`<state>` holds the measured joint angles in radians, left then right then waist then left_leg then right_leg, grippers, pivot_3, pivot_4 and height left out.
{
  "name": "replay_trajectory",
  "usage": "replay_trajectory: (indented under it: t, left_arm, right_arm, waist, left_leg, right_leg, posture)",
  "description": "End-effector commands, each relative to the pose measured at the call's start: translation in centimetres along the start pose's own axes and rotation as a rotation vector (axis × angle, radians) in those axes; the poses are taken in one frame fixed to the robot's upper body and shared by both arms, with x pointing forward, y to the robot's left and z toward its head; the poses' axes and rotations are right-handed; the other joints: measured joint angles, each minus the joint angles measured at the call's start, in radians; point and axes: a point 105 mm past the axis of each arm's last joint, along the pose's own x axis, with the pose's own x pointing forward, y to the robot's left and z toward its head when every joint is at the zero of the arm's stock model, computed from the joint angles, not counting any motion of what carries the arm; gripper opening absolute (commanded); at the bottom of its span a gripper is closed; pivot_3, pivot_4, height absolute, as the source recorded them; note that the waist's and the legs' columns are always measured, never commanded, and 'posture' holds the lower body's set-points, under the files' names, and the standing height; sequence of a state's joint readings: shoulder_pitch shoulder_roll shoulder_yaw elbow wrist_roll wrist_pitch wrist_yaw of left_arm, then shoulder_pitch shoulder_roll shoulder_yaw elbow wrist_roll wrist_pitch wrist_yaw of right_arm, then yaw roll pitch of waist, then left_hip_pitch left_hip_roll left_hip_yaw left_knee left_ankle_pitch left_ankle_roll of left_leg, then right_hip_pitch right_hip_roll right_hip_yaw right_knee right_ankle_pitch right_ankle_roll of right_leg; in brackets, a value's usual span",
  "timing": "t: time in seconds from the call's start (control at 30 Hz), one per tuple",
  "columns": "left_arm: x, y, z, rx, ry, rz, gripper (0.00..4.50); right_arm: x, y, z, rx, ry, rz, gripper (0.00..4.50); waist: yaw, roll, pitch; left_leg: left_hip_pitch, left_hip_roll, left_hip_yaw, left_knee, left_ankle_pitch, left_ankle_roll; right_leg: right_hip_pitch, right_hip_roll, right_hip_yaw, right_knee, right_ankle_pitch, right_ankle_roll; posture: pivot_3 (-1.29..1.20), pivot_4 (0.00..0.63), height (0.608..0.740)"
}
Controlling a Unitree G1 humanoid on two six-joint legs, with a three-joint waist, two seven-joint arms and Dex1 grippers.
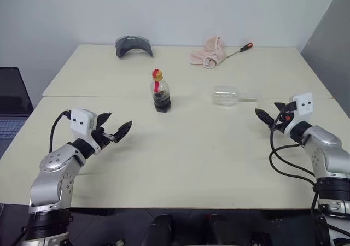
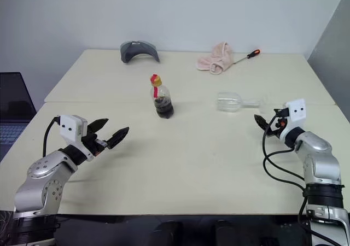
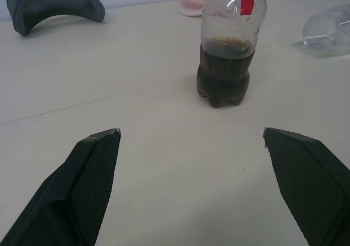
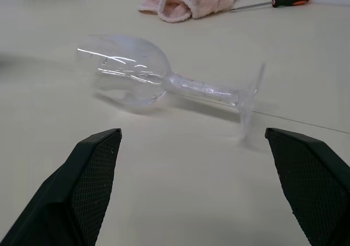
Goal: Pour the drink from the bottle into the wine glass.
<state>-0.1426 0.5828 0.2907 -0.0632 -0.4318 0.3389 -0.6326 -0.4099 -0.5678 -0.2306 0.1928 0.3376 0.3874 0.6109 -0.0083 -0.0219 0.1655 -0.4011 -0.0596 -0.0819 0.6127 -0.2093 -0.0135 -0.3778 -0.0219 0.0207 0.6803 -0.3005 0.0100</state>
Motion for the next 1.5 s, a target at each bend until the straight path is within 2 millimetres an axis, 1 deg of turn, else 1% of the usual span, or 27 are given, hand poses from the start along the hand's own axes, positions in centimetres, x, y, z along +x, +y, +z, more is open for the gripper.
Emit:
replay_trajectory:
  t: [0.03,0.23,0.33,0.37,0.4,0.47,0.53,0.6,0.67,0.77,0.9,1.07,1.3,1.5]
  left_arm:
    - [-0.2,0.4,1.3,0.023,-0.046,0.001,4.47]
    - [-0.1,0.6,1.4,0.021,-0.046,0.000,4.47]
    - [1.3,0.1,1.3,0.027,-0.045,0.005,4.47]
    - [2.2,-0.3,1.2,0.025,-0.052,0.010,4.47]
    - [2.8,-0.6,1.2,0.024,-0.056,0.014,4.47]
    - [4.3,-1.4,1.0,0.005,-0.072,0.008,4.47]
    - [5.1,-1.8,0.9,-0.009,-0.080,0.002,4.47]
    - [6.4,-2.3,0.9,-0.021,-0.091,-0.023,4.47]
    - [7.3,-2.4,1.2,-0.023,-0.103,-0.036,4.47]
    - [8.5,-2.2,1.6,-0.017,-0.115,-0.036,4.47]
    - [10.9,-2.2,2.7,-0.004,-0.137,-0.052,4.47]
    - [13.2,-2.3,2.8,-0.019,-0.134,-0.054,4.47]
    - [15.5,-3.3,3.0,-0.030,-0.126,-0.084,4.47]
    - [16.4,-4.0,3.3,-0.028,-0.118,-0.111,4.47]
  right_arm:
    - [-0.2,0.7,1.2,-0.012,-0.036,0.062,4.50]
    - [-0.3,1.3,1.2,-0.015,-0.028,0.121,4.50]
    - [-0.1,3.2,1.8,-0.024,-0.031,0.216,4.50]
    - [0.0,4.6,2.1,-0.034,-0.031,0.271,4.50]
    - [0.0,5.5,2.3,-0.041,-0.029,0.306,4.50]
    - [0.0,8.5,2.7,-0.066,-0.022,0.412,4.50]
    - [-0.2,10.3,2.9,-0.084,-0.012,0.472,4.50]
    - [-0.4,12.5,3.1,-0.113,-0.007,0.538,4.50]
    - [-0.4,13.5,3.4,-0.126,-0.009,0.561,4.50]
    - [-0.3,14.2,3.6,-0.126,-0.015,0.563,4.50]
    - [-0.3,15.1,3.7,-0.126,-0.019,0.576,4.50]
    - [-0.5,15.7,3.8,-0.128,-0.022,0.579,4.50]
    - [-0.7,16.1,4.0,-0.131,-0.024,0.575,4.50]
    - [-0.7,16.1,4.1,-0.138,-0.021,0.567,4.50]
  waist:
    - [0.000,0.000,0.000]
    - [0.000,0.000,0.000]
    - [0.002,0.000,0.000]
    - [0.003,0.000,0.000]
    - [0.003,0.000,0.000]
    - [0.004,0.000,0.000]
    - [0.004,-0.001,0.001]
    - [0.003,-0.002,0.001]
    - [0.003,-0.002,0.001]
    - [0.004,-0.003,0.001]
    - [0.006,-0.004,0.002]
    - [0.006,-0.005,0.003]
    - [0.003,-0.010,0.006]
    - [0.002,-0.010,0.006]
  left_leg:
    - [0.000,0.000,0.000,0.000,0.000,0.000]
    - [0.000,0.000,0.000,0.000,0.000,0.000]
    - [0.000,0.000,-0.001,0.000,0.000,0.000]
    - [0.000,0.000,-0.001,0.000,0.000,0.000]
    - [0.000,0.000,-0.001,0.000,0.000,0.000]
    - [0.000,0.000,-0.002,0.001,0.000,0.000]
    - [0.000,0.000,-0.002,0.001,0.000,0.000]
    - [0.000,0.000,-0.003,0.001,0.000,0.000]
    - [0.000,0.000,-0.004,0.001,0.000,0.000]
    - [-0.001,0.000,-0.004,0.002,0.000,0.000]
    - [-0.001,-0.001,-0.005,0.002,0.000,0.000]
    - [-0.001,-0.001,-0.005,0.002,0.000,0.000]
    - [-0.002,-0.001,-0.006,0.003,0.000,0.000]
    - [-0.008,-0.001,-0.006,0.009,0.000,0.000]
  right_leg:
    - [0.000,0.000,0.000,0.000,0.000,0.000]
    - [0.000,0.000,0.000,0.000,0.000,0.000]
    - [0.000,0.000,-0.001,0.000,0.000,0.000]
    - [0.000,0.000,-0.001,0.000,0.000,0.000]
    - [0.001,0.000,-0.001,0.000,0.000,0.000]
    - [0.001,0.000,-0.002,0.000,0.000,0.000]
    - [0.001,0.000,-0.002,0.000,0.000,0.000]
    - [0.001,0.000,-0.003,0.000,0.000,0.000]
    - [0.001,0.000,-0.004,0.000,0.000,0.000]
    - [0.001,0.000,-0.004,0.000,0.000,0.000]
    - [0.002,0.000,-0.005,0.000,0.001,0.001]
    - [0.001,0.000,-0.005,0.000,0.001,0.002]
    - [0.000,0.000,-0.006,0.000,0.001,0.002]
    - [-0.003,0.000,-0.006,0.002,0.002,0.002]
  posture:
    - [0.00,0.150,0.740]
    - [0.00,0.150,0.740]
    - [0.00,0.150,0.740]
    - [0.00,0.150,0.740]
    - [0.00,0.150,0.740]
    - [0.00,0.150,0.740]
    - [0.00,0.150,0.740]
    - [0.00,0.150,0.740]
    - [0.00,0.150,0.740]
    - [0.00,0.150,0.740]
    - [0.00,0.150,0.740]
    - [0.00,0.150,0.740]
    - [0.00,0.150,0.740]
    - [0.00,0.150,0.740]
